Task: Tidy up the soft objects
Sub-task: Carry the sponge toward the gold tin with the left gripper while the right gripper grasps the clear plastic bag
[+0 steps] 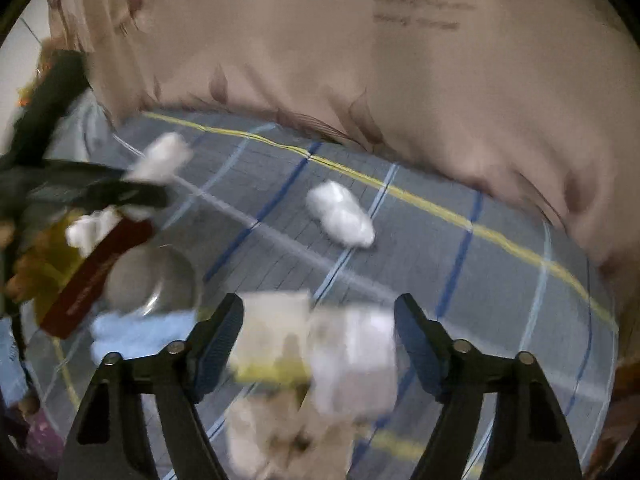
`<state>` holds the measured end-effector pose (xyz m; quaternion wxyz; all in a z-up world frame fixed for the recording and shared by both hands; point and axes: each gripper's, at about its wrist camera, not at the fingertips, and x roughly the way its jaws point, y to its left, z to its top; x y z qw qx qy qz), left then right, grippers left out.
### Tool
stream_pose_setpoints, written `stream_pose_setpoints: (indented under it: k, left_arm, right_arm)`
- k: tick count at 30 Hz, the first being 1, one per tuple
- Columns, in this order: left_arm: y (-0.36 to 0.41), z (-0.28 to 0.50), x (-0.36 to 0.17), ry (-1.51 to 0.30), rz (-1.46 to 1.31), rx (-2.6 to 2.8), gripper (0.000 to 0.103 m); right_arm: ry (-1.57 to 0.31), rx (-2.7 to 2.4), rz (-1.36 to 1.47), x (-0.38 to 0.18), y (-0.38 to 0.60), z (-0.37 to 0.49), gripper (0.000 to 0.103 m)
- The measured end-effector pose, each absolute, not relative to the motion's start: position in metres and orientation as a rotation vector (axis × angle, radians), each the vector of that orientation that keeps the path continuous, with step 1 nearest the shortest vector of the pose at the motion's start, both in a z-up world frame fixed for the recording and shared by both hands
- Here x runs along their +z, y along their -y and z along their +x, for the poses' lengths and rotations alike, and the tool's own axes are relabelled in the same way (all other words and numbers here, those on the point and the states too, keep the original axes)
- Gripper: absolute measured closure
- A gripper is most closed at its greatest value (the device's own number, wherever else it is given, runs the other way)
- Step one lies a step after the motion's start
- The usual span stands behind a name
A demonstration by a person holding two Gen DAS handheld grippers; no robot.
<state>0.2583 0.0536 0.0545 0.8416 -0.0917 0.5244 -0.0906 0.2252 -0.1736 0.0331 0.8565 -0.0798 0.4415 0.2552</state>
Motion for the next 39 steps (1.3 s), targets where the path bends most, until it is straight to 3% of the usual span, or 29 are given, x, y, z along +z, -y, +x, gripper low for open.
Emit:
stream_pose_setpoints:
  k: [7, 14, 15, 16, 20, 28, 39]
  left_arm:
    - [-0.071, 0.246, 0.068, -1.086, -0.233, -0.233, 0.032]
    - [-0.086, 0.236, 0.076, -1.058, -0.245, -0.235, 0.031]
    - [-0.087, 0.235, 0.076, -1.06, -0.244, -0.234, 0.031]
    - [-0.088, 0.234, 0.076, -1.059, -0.245, -0.23, 0.031]
    - [-0.095, 0.224, 0.08, -1.052, -0.249, -0.218, 0.031]
    - [-0.122, 0.193, 0.091, -1.03, -0.279, -0.161, 0.031]
    - [-0.164, 0.142, 0.095, -1.031, -0.302, -0.071, 0.03]
  right_arm:
    - [-1.012, 0.511, -0.327, 0.009, 0.127, 0.296, 0.041]
    - [-1.089, 0.496, -0.39, -0.014, 0.107, 0.327, 0.044]
    - [-1.103, 0.487, -0.397, -0.019, 0.105, 0.33, 0.049]
    - [-1.131, 0.478, -0.398, -0.025, 0.103, 0.334, 0.067]
    - [-1.121, 0.488, -0.316, -0.024, 0.104, 0.327, 0.074]
    - [-0.927, 0.647, 0.113, 0.045, 0.135, 0.246, 0.074]
    - [-0.782, 0.738, 0.291, 0.074, 0.139, 0.126, 0.074]
